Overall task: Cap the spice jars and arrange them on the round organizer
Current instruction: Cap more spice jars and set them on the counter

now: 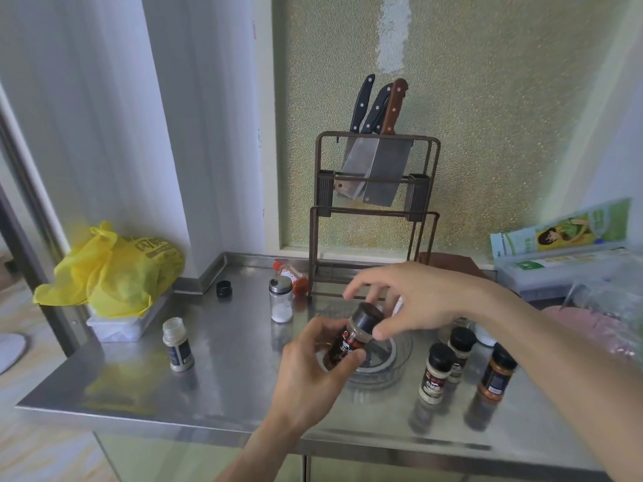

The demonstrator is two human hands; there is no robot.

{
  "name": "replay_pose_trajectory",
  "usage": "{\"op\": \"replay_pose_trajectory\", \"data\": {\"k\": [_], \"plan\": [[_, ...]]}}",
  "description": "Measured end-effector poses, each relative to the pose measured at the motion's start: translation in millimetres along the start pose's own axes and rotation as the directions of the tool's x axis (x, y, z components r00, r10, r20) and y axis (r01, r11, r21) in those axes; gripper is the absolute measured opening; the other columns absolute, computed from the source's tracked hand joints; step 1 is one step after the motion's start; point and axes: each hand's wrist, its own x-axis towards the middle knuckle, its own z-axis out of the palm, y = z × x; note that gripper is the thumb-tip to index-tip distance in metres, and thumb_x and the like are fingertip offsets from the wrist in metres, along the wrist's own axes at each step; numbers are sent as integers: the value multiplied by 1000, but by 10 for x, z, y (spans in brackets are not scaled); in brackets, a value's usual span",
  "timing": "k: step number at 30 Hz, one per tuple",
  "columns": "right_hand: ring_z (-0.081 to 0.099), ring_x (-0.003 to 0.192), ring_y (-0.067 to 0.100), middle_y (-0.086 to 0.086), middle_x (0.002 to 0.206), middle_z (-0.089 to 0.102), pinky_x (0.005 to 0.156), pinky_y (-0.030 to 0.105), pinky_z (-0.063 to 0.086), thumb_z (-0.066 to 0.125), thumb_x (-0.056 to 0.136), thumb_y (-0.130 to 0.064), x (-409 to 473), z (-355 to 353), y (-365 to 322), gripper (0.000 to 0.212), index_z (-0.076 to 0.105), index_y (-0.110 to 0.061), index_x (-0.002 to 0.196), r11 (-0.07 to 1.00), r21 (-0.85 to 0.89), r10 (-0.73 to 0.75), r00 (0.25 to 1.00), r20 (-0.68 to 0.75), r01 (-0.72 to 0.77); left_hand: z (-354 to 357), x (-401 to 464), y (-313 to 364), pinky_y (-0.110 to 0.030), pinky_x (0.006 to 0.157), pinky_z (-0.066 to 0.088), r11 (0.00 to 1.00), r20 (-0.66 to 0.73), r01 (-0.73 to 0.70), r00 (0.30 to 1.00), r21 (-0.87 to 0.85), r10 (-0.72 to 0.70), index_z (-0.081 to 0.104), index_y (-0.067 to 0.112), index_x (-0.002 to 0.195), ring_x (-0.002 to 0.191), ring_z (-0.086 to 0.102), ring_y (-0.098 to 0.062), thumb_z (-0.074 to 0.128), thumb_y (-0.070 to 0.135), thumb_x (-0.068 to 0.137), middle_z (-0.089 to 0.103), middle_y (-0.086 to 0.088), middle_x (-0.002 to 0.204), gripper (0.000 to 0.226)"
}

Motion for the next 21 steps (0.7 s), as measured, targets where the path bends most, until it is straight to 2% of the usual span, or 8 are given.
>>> {"op": "replay_pose_trajectory", "data": {"k": [2,3,4,6,8,12,16,21], "plan": [[77,70,11,-5,79,79,75,32,61,72,88,-52,22,33,-18,30,72,-26,104,999,-25,38,999,-32,-38,-6,-2,-23,-27,92,56,1000,6,-3,1000,13,3,70,32,106,96,72,-3,84,26,79,78,18,101,31],[77,69,12,-4,76,79,75,32,62,67,87,-61,35,38,-30,39,73,-25,99,995,-82,55,997,-62,-60,-7,-5,-35,-28,92,57,1000,7,-4,1000,19,4,70,32,107,97,72,-3,84,27,79,78,18,101,31],[75,73,11,-7,83,79,77,31,61,67,84,-66,42,43,-40,43,73,-27,103,990,-118,64,995,-72,-72,-6,-7,-43,-29,92,57,1000,5,-3,1000,22,3,70,31,106,96,73,-3,85,28,79,78,18,100,32],[72,82,8,-12,99,75,81,28,58,80,77,-54,46,51,-64,43,68,-37,115,994,-108,17,999,-51,-22,-1,-14,-58,-28,89,58,1000,-16,7,1000,22,-7,69,30,105,93,73,-4,86,30,77,78,17,97,33],[72,79,6,-9,95,76,78,26,58,85,76,-42,55,92,-73,38,72,-34,111,997,-74,1,997,-78,-7,16,-28,-82,-26,86,58,999,-38,23,999,32,-22,69,28,104,90,73,-2,88,31,75,79,16,94,34],[70,79,10,-7,86,77,77,34,59,83,74,-51,156,342,-138,37,77,-26,101,986,-162,10,985,-174,-38,80,-101,-198,-28,80,61,994,-83,71,994,84,-64,67,26,97,85,73,-1,89,33,72,79,14,89,35],[61,87,17,-4,98,77,74,30,51,81,78,-43,343,636,-188,34,74,-26,107,978,-208,-28,980,-199,-14,40,-92,-404,-31,77,62,975,-152,173,977,143,-151,66,24,90,79,73,0,91,36,66,78,13,82,37],[63,109,25,4,114,72,73,34,44,74,86,-31,646,914,-288,36,65,-16,118,957,-290,-42,975,-219,-23,-25,22,-615,-36,77,63,939,-203,278,950,205,-237,59,23,87,80,73,-6,90,37,63,76,8,82,41]]}}
